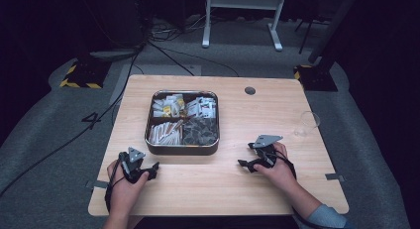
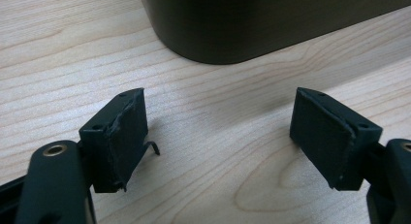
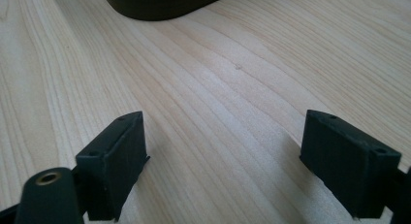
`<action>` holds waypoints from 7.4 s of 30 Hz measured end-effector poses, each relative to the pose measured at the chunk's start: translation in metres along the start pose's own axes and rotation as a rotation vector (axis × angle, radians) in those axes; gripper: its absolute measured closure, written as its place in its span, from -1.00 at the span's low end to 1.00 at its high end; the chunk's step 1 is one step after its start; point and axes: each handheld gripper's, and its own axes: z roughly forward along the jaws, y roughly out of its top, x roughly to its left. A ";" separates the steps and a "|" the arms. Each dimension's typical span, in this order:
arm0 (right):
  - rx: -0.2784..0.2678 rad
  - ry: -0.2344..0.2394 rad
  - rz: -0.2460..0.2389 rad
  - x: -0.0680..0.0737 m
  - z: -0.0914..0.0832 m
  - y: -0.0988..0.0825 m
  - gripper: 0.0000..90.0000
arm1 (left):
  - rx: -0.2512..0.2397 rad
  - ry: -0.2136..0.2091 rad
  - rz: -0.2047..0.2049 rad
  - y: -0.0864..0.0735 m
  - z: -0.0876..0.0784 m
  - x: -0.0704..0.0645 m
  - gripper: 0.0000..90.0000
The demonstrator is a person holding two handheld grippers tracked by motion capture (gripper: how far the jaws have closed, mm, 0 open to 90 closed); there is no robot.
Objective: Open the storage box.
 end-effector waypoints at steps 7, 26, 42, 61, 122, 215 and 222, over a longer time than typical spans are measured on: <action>-0.002 -0.013 0.006 0.001 0.000 0.000 -0.61 | 0.000 0.000 0.000 0.000 0.000 0.000 -0.52; -0.026 0.013 0.061 0.006 -0.008 0.011 -0.29 | 0.001 -0.001 0.009 0.001 0.001 -0.001 -0.55; -0.079 0.085 -0.007 0.016 -0.024 0.080 -0.22 | 0.010 -0.036 0.032 0.002 0.002 -0.001 -0.66; -0.087 0.154 -0.035 0.011 0.008 0.166 -0.25 | 0.013 -0.017 0.013 -0.004 -0.003 -0.004 -0.66; -0.023 0.024 -0.003 0.022 0.144 0.216 0.30 | 0.014 -0.038 0.038 0.001 0.002 0.000 -0.70; -0.074 -0.200 0.182 -0.145 -0.016 0.141 0.31 | 0.019 -0.043 0.051 0.002 0.002 0.001 -0.70; -0.057 -0.231 0.223 -0.155 -0.013 0.125 0.31 | 0.019 -0.043 0.051 0.002 0.002 0.001 -0.70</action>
